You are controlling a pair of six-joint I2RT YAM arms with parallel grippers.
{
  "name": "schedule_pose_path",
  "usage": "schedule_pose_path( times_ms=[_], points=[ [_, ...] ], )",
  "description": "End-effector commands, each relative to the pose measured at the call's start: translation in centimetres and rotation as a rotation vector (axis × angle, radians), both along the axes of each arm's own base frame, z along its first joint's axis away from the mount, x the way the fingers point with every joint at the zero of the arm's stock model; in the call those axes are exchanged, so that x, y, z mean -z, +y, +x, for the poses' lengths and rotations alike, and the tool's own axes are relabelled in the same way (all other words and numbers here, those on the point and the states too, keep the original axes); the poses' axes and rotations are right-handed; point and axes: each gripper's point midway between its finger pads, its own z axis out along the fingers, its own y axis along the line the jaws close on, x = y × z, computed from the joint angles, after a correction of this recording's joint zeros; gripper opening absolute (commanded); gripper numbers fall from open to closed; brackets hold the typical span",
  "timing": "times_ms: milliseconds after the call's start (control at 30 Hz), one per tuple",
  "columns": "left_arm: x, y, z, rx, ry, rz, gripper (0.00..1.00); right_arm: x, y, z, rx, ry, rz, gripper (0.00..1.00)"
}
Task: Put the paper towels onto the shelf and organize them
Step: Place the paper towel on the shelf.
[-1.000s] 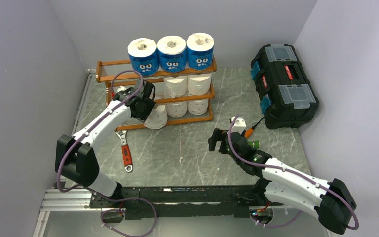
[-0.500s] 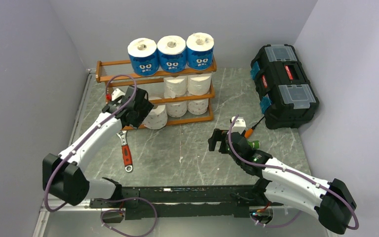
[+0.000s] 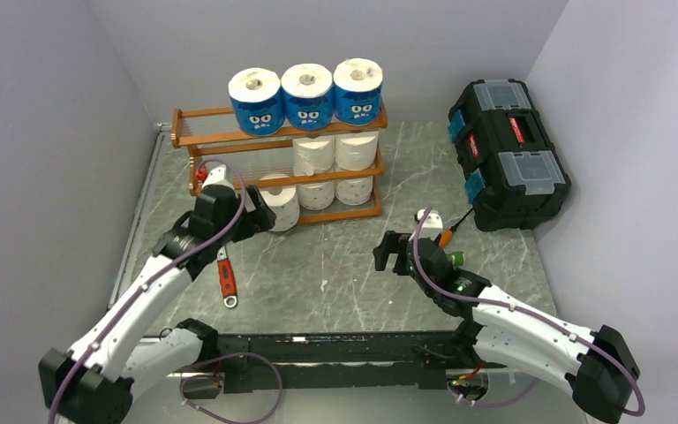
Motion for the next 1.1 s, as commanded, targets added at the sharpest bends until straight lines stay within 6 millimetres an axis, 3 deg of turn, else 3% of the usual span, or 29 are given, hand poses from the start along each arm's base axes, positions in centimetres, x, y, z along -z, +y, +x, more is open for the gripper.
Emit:
schedule_pose_path(
  times_ms=[0,167,333,500,600,700,1067],
  points=[
    [-3.0,-0.5,-0.4,0.157,-0.228,0.023,0.99,-0.6,0.2,0.2,-0.008,-0.020,0.015,0.99],
    [-2.1,0.3,-1.0,0.115,-0.341,-0.008,0.98,-0.5,0.7,0.3,-0.019,-0.017,0.027,0.99],
    [-1.3,-1.2,-0.6,0.184,-0.547,-0.062,0.99,-0.6,1.2,0.6,-0.025,-0.013,0.034,0.98],
    [-1.8,-2.1,-0.8,0.261,-0.596,0.059,0.99,-0.5,1.9,0.9,-0.035,-0.010,0.035,0.98],
    [-0.9,-2.8,-0.7,0.353,-0.575,0.157,0.99,-0.2,2.2,1.0,-0.045,0.000,0.033,0.98],
    [-0.5,-2.5,0.3,0.327,-0.538,0.203,0.99,-0.2,2.5,1.0,-0.055,0.004,0.032,0.98],
    [2.8,-2.3,1.5,0.227,-0.466,0.155,0.99,0.3,2.0,0.3,-0.047,0.011,0.068,0.97]
  ],
)
